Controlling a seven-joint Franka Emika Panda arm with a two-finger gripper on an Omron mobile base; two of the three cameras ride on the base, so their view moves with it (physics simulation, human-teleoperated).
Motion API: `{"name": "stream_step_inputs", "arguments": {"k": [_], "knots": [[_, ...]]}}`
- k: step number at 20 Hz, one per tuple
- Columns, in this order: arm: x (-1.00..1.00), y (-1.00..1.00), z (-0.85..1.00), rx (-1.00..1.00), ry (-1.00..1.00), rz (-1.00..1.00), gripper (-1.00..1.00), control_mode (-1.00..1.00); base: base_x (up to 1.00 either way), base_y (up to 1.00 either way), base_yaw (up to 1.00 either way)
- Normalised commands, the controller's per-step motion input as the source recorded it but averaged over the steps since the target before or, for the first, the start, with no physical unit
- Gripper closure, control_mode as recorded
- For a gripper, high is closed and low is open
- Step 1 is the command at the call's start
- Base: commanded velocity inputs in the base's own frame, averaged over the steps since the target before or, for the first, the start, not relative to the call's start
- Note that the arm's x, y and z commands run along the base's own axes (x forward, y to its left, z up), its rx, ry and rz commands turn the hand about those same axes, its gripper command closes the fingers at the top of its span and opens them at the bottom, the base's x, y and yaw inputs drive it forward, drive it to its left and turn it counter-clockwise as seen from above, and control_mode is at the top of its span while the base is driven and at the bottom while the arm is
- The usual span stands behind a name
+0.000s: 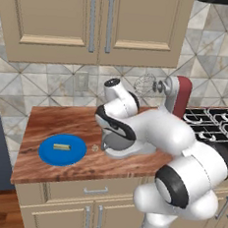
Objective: Add butter and sugar cubes to the stand mixer bowl and then turn on the stand mixer to begin making frosting.
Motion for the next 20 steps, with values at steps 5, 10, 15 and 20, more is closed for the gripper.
{"name": "stream_step_inputs", "arguments": {"k": [5,10,15,20], "knots": [[0.23,0.0,-0.4,0.09,0.03,0.0,1.0,-1.0,0.0,0.0,0.0],[0.24,0.0,-0.35,0.06,0.01,0.0,1.0,-1.0,0.0,0.0,0.0],[0.18,0.05,-0.39,0.03,0.0,0.0,-1.0,-1.0,0.0,0.0,0.0],[0.0,0.07,-0.04,0.0,0.0,-0.01,-1.0,-1.0,0.0,0.0,0.0]]}}
